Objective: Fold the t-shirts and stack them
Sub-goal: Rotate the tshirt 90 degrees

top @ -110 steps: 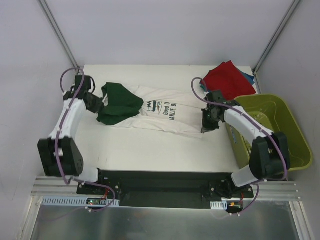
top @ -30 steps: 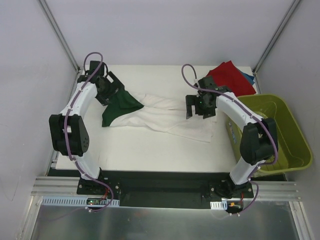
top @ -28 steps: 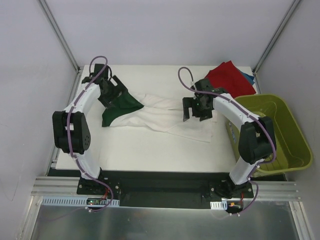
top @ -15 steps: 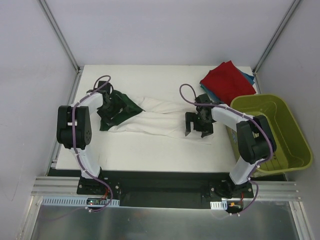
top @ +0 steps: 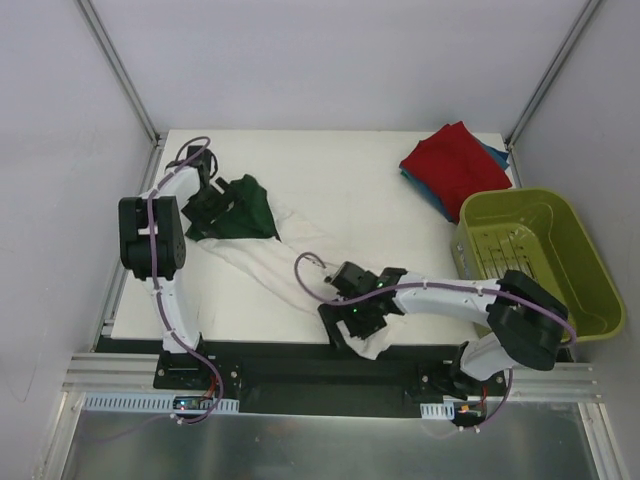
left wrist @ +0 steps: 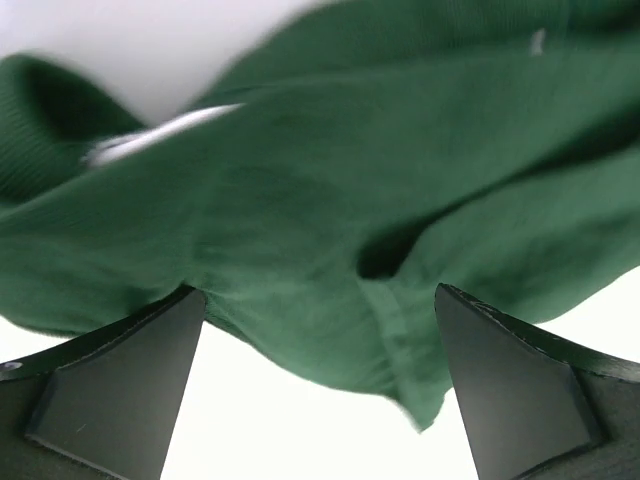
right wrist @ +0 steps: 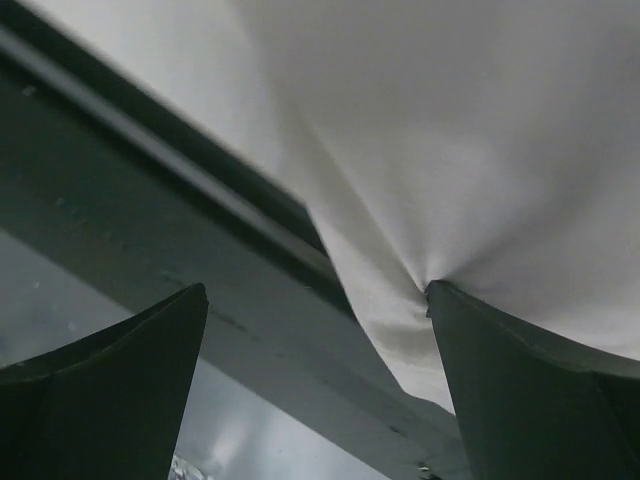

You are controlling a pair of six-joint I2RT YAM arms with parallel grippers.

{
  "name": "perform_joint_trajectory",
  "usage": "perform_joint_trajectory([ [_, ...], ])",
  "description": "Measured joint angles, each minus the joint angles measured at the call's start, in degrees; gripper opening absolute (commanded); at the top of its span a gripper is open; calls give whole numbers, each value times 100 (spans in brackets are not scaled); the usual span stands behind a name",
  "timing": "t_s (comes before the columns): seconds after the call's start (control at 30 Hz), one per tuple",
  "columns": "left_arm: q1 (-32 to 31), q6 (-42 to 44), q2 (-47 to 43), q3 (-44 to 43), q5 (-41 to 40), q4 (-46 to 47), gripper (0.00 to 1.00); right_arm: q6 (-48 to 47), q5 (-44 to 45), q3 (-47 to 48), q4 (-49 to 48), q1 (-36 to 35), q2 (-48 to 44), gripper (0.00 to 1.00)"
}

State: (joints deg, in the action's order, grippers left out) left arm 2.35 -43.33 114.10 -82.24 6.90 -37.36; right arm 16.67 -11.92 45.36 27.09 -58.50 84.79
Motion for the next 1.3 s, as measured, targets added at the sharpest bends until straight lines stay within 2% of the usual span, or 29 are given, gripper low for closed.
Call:
perform_joint_trajectory([
  [0.1, -345, -7, 758, -1200, -50, -129, 99, 131, -293, 411, -162, -828, 459, 97],
  [0.17, -726, -15, 1528, -2483, 4, -70, 99, 127, -415, 710, -212, -1115, 782, 97],
  [0.27, -1255, -125, 2448, -3971, 175, 96, 99, 28, -328, 951, -109, -1176, 739, 97],
  [0.37, -1635, -264, 3545, -5639, 629, 575, 99, -157, -35, 1067, 105, -1104, 227, 97],
  [0.43, -1821, -387, 3884, -6026, 942, 1110, 99, -245, 120, 1071, 236, -984, -245, 97],
  [0.5, -2022, -544, 4026, -6030, 1169, 1770, 99, -275, 280, 1064, 365, -669, -831, 97],
  [0.7, -2293, -682, 4033, -5965, 1408, 2542, 99, -229, 898, 811, 647, 535, -2087, 97],
  [0.83, -2284, -564, 3569, -5436, 1388, 2636, 99, -94, 1513, 625, 1056, 925, -2658, 97],
  [0.97, -2227, -275, 2269, -4347, 1362, 2516, 100, 133, 2000, 380, 1298, 1110, -3053, 97],
  [1.17, -2225, 131, -1464, -1307, 1139, 2564, 99, 529, 2199, -184, 1408, 1128, -3383, 97],
  [1.23, -2380, 221, -2931, 33, 866, 2758, 99, 654, 2175, -431, 1412, 1128, -3375, 97],
  [1.3, -2640, 227, -3950, 1108, 704, 2763, 99, 752, 2146, -634, 1432, 1128, -3340, 97],
])
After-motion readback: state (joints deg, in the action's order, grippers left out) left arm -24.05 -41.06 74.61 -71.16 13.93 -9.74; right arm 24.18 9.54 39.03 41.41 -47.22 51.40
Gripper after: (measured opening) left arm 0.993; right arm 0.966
